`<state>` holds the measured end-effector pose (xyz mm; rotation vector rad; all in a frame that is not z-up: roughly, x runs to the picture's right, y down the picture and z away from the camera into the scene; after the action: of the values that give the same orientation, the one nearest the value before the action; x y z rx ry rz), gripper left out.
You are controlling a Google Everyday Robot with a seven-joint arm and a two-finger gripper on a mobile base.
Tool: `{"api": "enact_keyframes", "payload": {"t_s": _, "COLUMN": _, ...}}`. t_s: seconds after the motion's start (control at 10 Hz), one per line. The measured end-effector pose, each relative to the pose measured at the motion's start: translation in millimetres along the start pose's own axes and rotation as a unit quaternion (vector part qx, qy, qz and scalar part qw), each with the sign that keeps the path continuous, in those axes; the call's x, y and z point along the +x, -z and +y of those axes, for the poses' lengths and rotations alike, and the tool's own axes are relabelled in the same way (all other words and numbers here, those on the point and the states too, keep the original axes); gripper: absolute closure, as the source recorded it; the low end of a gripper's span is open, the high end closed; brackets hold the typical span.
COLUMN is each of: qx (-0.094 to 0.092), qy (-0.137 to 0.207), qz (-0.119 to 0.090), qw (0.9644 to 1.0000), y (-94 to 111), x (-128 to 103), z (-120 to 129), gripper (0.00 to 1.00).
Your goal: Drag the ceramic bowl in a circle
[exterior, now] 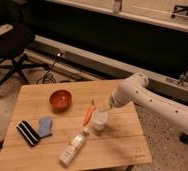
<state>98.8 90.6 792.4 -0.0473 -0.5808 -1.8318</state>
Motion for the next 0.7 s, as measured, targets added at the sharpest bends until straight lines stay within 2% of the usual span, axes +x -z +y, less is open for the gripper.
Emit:
{"api": "enact_keyframes", "payload": {"t_s": 0.6, "qx": -0.001, "qy": 0.001, "qz": 0.001, "qw": 1.0000, "y": 0.9, "x": 0.7, "z": -0.4, "gripper": 0.20}}
{"api": "enact_keyframes", "payload": {"t_s": 0.7, "qx": -0.005, "qy": -0.001, "qz": 0.001, "qw": 1.0000, "y": 3.4, "x": 3.6, "z": -1.1, "gripper": 0.20}}
